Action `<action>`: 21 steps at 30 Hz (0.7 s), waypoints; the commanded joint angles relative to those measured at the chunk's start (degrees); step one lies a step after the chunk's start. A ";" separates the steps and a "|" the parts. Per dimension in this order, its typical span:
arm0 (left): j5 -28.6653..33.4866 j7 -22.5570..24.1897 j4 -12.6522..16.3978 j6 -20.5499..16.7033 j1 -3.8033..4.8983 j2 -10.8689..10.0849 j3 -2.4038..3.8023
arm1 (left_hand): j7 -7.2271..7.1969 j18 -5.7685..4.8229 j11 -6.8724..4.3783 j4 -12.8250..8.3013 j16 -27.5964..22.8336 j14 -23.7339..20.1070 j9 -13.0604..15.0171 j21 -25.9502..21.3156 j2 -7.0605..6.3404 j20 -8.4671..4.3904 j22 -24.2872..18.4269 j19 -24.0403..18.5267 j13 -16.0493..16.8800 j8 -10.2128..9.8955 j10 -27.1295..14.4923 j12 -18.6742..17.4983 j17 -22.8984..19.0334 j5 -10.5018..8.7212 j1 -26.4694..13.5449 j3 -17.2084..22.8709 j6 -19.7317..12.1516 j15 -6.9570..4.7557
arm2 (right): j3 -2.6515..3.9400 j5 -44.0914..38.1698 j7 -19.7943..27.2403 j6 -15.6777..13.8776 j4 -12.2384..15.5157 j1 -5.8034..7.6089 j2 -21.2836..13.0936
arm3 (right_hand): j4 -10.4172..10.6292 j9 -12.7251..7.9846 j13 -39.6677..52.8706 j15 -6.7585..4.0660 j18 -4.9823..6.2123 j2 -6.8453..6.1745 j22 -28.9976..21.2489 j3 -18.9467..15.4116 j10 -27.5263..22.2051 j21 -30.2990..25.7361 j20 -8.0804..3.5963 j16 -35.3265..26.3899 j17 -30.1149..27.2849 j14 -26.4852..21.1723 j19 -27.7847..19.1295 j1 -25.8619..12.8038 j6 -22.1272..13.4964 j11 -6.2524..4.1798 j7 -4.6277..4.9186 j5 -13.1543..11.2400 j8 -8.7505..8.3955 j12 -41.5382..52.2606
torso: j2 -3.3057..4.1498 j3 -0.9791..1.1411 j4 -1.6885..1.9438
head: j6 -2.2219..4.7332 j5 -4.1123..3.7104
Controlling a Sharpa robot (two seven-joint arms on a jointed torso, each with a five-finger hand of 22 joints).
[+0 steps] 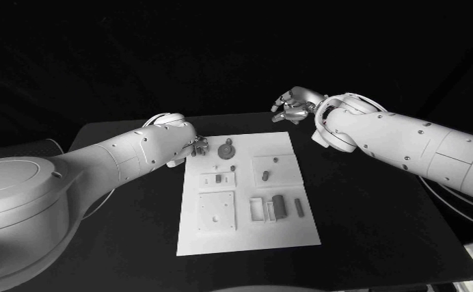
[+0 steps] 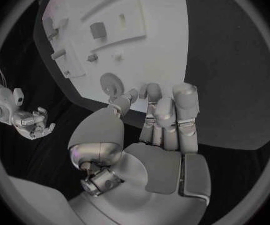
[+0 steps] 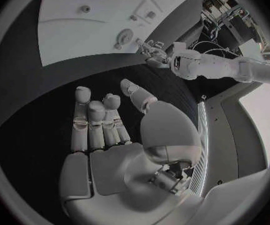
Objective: Assemble the parts on the task board
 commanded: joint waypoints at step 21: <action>0.20 0.54 -0.88 0.43 -0.05 0.58 0.00 | 0.08 7.26 -0.06 0.74 0.15 0.27 0.32 0.23 -0.98 -0.15 0.05 0.39 -0.17 -0.50 0.41 0.30 -0.16 0.17 -0.46 -0.16 0.62 -0.40 | 0.02 -0.62 0.18 0.46 0.23 0.02 0.03 | -0.01 -0.06 -0.12 -0.28 0.64 0.53 0.72 0.35 -0.16 -0.29 -0.19 0.36 -0.09 0.04 0.10 0.00 0.37 0.07 0.52 0.42 0.27 0.27 | 0.03 0.03 -0.01 | -0.14 -0.07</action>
